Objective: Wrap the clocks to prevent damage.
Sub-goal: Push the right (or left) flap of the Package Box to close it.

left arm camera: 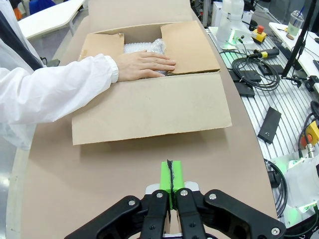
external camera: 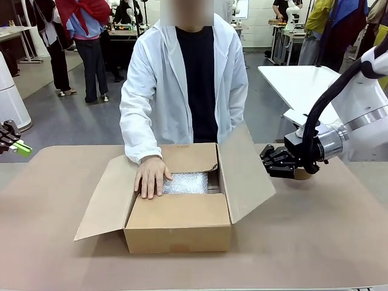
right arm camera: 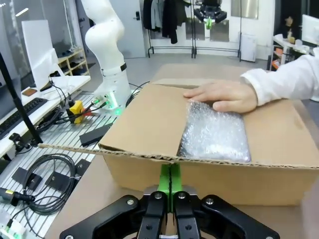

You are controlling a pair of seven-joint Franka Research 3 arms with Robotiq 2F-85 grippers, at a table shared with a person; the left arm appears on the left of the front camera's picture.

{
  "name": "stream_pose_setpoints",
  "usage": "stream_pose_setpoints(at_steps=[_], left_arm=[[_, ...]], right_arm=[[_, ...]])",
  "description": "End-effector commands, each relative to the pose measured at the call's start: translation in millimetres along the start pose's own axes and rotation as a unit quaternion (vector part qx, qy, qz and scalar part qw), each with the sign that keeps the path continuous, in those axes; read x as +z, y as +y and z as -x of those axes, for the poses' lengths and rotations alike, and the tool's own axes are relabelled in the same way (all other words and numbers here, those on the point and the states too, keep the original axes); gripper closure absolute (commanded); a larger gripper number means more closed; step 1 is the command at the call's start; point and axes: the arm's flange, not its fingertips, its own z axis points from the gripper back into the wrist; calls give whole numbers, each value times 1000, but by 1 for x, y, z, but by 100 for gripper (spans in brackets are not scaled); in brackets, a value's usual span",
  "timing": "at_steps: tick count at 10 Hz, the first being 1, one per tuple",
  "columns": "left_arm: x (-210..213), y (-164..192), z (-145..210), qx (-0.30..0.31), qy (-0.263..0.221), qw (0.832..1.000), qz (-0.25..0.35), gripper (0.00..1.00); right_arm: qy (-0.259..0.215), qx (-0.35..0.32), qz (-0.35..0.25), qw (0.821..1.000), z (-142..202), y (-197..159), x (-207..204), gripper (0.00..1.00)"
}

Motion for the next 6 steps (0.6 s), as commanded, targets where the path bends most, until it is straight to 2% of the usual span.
stream_pose_setpoints(at_steps=[1, 6], left_arm=[[1, -1, -1, -1, -7, 1000, -2, 99], [1, -1, -1, -1, -7, 1000, -2, 99]], right_arm=[[-2, 15, 11, 1000, -1, 4, -16, 99], [5, -1, -4, 1000, -6, -25, -52, 99]])
